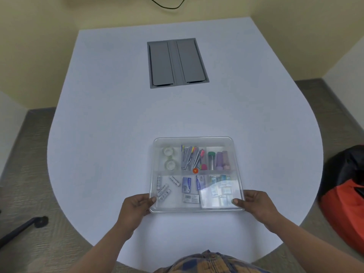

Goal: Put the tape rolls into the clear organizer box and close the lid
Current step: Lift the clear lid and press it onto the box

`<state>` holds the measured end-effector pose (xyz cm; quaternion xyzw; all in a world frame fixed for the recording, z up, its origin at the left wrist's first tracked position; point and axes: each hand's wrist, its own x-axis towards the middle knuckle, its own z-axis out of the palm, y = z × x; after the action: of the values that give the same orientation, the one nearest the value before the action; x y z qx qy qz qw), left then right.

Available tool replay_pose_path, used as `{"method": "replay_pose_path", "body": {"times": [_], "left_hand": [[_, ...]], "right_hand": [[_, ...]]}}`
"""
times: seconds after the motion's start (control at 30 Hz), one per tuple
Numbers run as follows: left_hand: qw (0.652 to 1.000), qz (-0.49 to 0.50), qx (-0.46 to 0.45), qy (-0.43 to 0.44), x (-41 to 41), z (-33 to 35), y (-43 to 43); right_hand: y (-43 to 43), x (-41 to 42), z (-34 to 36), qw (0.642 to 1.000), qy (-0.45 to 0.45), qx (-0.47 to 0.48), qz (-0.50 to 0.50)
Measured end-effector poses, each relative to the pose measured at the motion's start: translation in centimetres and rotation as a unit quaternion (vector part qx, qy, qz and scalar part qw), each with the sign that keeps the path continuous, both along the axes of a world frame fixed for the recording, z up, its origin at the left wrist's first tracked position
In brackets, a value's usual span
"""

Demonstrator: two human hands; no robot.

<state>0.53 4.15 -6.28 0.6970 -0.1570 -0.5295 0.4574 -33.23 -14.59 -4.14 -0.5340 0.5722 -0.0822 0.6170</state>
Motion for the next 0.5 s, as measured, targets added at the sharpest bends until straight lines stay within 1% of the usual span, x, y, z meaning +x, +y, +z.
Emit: {"method": "replay_pose_path", "body": {"times": [0.07,0.13,0.2,0.27,0.37,0.43,0.5], "left_hand": [[0.999,-0.022,0.023,-0.037,0.4,0.1,-0.2],[0.984,-0.075,0.066,-0.148,0.9,0.6,-0.7],[0.955,-0.113,0.073,-0.265,1.2,1.2,-1.7],[0.935,-0.130,0.045,-0.327,1.3,2.0,-3.3],[0.902,-0.182,0.011,-0.391,1.1,2.5,-6.0],[0.888,-0.225,0.010,-0.401,0.9,2.7,-7.8],[0.877,-0.276,0.014,-0.394,0.7,2.8,-9.3]], "right_hand": [[-0.6,0.0,0.3,0.998,0.032,-0.010,0.045],[-1.4,0.4,0.4,0.990,0.094,-0.056,0.086],[-2.2,1.2,0.8,0.969,0.159,-0.146,0.120],[-2.9,2.6,1.5,0.946,0.174,-0.231,0.149],[-3.9,4.8,1.8,0.913,0.207,-0.284,0.208],[-4.6,6.0,1.7,0.889,0.231,-0.290,0.268],[-5.0,7.0,1.7,0.875,0.244,-0.276,0.315]]}}
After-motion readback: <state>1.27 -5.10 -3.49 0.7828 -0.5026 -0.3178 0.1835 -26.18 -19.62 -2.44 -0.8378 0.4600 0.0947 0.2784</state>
